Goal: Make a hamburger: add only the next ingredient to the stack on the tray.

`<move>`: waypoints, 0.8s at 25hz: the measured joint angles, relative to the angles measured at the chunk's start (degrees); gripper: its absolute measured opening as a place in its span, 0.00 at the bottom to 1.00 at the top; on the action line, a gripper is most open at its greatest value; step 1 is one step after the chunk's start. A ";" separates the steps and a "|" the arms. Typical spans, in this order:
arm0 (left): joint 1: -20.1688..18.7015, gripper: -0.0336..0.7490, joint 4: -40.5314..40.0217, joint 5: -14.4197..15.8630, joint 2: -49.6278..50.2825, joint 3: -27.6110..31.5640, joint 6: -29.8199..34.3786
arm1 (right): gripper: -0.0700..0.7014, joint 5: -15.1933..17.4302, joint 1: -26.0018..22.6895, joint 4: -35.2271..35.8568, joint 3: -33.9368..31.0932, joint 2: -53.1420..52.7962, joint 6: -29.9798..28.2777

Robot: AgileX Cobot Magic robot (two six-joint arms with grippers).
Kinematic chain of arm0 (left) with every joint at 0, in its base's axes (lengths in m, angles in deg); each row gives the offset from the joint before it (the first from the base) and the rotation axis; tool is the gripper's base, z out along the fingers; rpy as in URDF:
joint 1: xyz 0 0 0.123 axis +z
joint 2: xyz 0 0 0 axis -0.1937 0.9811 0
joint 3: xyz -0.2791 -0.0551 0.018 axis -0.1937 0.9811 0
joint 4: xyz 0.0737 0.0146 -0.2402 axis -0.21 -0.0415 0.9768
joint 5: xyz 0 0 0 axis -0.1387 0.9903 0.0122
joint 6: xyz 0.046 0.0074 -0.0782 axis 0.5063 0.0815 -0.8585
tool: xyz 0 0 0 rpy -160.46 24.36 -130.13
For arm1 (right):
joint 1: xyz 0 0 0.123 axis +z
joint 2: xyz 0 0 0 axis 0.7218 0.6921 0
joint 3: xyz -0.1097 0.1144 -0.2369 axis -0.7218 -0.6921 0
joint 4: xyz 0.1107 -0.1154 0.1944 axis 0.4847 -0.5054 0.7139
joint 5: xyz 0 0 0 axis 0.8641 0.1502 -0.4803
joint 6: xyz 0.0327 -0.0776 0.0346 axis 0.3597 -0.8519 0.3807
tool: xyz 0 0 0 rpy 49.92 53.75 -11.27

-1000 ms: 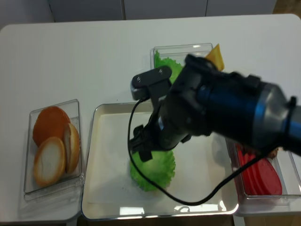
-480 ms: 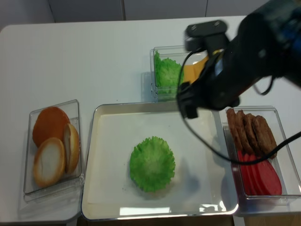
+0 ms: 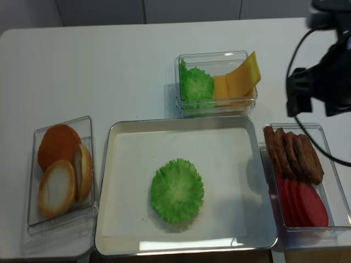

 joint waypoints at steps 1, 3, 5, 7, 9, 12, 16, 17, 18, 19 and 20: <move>0.00 0.56 0.00 0.00 0.00 0.00 0.00 | 0.91 0.86 -1.09 0.00 0.00 -1.39 -0.14; 0.00 0.56 0.00 0.00 0.00 0.00 0.00 | 0.91 2.60 -2.46 -0.12 0.00 -3.89 -0.12; 0.00 0.56 0.00 0.00 0.00 0.00 0.00 | 0.91 4.01 -3.03 -0.12 0.00 -6.64 -0.12; 0.00 0.56 0.00 0.00 0.00 0.00 0.00 | 0.91 4.61 -3.03 -0.12 0.00 -9.02 -0.12; 0.00 0.56 0.00 0.00 0.00 0.00 0.00 | 0.90 4.85 -3.03 -0.12 0.00 -11.39 -0.12; 0.00 0.56 0.00 0.00 0.00 0.00 0.00 | 0.88 5.08 -3.03 -1.26 -0.97 -14.49 -0.12; 0.00 0.56 0.00 0.00 0.00 0.00 0.00 | 0.87 5.08 -3.03 -2.74 -6.61 -20.37 -0.42; 0.00 0.56 0.00 0.00 0.00 0.00 0.00 | 0.87 5.08 -3.03 -2.86 -8.56 -22.05 -0.42; 0.00 0.56 0.00 0.00 0.00 0.00 0.00 | 0.87 5.08 -3.05 -2.85 -10.64 -24.29 -0.42; 0.00 0.56 0.00 0.00 0.00 0.00 0.00 | 0.87 5.19 -3.15 -2.85 -12.67 -26.77 -0.42; 0.00 0.56 0.00 0.00 0.00 0.00 0.00 | 0.87 5.19 -3.15 -2.85 -14.41 -29.42 -0.42</move>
